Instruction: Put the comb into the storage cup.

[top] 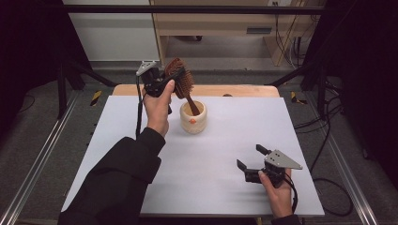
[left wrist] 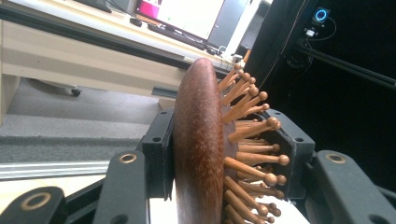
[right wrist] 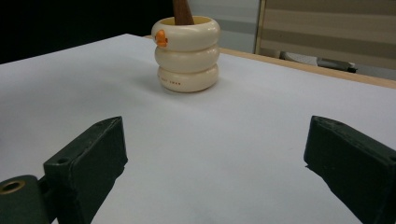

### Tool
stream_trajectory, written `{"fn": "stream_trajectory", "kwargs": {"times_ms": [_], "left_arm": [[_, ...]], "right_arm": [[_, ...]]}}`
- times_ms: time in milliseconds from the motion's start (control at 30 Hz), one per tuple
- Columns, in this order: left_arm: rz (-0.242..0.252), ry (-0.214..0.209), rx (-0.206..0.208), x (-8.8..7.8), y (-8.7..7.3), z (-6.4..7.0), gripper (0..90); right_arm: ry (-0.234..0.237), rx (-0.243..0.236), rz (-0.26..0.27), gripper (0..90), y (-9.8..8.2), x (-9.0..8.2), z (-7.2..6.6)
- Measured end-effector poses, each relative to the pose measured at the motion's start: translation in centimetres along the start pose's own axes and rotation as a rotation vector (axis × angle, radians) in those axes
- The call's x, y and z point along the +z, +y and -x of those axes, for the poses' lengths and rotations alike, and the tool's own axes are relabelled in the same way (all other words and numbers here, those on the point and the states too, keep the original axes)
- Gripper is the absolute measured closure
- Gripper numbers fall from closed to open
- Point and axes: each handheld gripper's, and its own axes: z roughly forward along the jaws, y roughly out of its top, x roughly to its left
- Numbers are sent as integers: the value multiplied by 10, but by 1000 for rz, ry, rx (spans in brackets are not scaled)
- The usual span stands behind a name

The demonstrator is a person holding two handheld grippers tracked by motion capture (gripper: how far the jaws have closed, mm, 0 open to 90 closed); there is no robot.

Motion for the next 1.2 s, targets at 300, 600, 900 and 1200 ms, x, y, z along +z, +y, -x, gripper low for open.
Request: {"fn": "stream_trajectory", "kwargs": {"times_ms": [300, 600, 900, 1200], "left_arm": [[-7, 5, -8, 1, -6, -3, 493], [-25, 5, -2, 3, -13, -2, 492], [-32, -1, -3, 5, -17, -1, 492], [-39, 4, -3, 7, -21, -2, 491]], "right_arm": [[8, 5, -5, 58, 0, 0, 0], [7, -2, -14, 58, 0, 1, -1], [9, 0, -10, 59, -1, 1, -1], [9, 5, -7, 59, -1, 1, 0]]}}
